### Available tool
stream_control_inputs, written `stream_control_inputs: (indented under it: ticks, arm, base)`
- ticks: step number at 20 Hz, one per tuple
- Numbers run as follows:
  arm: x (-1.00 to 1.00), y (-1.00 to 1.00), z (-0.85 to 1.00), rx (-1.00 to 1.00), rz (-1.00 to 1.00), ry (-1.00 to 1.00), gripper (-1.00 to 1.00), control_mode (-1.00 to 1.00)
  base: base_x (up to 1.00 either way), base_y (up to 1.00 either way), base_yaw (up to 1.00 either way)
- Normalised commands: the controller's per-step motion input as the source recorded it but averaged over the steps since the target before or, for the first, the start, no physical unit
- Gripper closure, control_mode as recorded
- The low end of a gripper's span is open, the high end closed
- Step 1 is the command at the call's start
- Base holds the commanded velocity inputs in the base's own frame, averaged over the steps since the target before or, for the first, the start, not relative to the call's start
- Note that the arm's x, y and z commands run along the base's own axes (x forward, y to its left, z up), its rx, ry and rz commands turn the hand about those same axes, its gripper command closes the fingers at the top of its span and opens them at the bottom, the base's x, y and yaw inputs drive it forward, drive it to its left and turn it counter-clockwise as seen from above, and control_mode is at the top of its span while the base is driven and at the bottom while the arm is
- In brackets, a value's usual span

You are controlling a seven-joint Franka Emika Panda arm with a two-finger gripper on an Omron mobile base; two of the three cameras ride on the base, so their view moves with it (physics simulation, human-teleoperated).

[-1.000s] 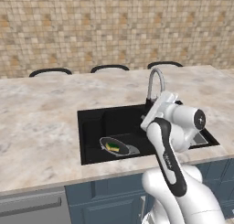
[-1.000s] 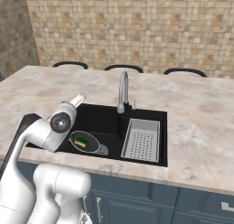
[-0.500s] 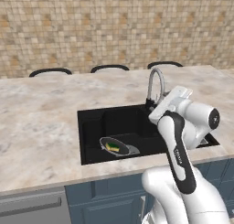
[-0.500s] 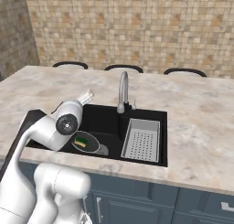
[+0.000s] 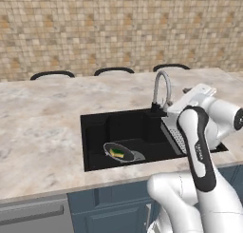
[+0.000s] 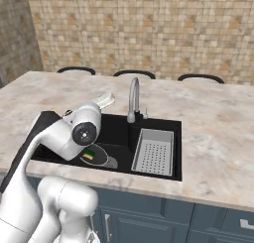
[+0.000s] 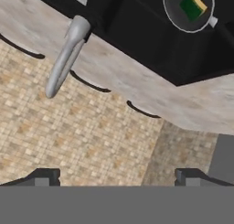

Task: Pick the pan and sponge and place them into the sink. Then turn on the water.

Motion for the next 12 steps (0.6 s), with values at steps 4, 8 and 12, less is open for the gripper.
stream_control_inputs:
  ticks: [4, 8, 12]
  arm:
    - [0.0, -0.42, 0.22, 0.07, -0.05, -0.03, -1.0, -1.0]
    - [0.0, -0.46, 0.15, 0.07, -0.05, -0.03, -1.0, -1.0]
    - [0.02, -0.44, 0.09, 0.09, -0.04, -0.01, -1.0, -1.0]
  base:
    - [0.0, 0.0, 0.0]
    - [0.0, 0.0, 0.0]
    - [0.0, 0.0, 0.0]
